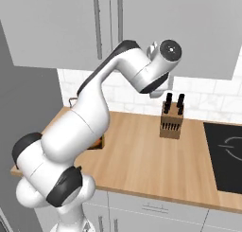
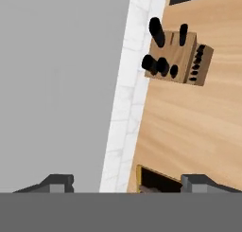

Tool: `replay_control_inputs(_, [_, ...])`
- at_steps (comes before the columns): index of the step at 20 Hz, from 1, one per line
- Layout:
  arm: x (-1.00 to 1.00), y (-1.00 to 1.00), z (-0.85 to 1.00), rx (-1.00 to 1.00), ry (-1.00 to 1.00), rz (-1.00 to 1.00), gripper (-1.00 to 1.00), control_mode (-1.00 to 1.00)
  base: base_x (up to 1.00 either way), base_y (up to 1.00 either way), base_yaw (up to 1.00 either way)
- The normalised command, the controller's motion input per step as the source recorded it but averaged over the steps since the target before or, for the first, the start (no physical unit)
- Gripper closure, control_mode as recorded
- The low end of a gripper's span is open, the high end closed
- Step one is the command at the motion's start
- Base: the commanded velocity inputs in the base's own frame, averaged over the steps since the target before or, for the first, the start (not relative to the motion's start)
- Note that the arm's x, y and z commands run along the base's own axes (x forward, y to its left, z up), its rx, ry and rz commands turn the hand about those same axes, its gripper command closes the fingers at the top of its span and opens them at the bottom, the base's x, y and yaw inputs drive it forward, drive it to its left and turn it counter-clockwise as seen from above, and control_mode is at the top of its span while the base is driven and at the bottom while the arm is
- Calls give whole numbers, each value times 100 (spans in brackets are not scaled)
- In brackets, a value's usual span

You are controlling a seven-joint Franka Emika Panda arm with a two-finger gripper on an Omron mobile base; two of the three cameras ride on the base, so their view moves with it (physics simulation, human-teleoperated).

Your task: Pick the kettle from the counter and place it on the tray. Then pick the mug from the cabinet and place it on the tray. Then close the cabinet doors.

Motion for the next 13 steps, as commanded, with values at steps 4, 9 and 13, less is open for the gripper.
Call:
replay_control_inputs(4, [33, 13, -3, 2, 0, -3, -100, -100, 0, 0, 0])
replay_control_inputs(9, [-2, 0, 0, 2, 0, -1, -100, -100, 0, 0, 0])
replay_control_inputs(13, [-9, 0, 0, 0, -2, -6, -100, -100, 0, 0, 0])
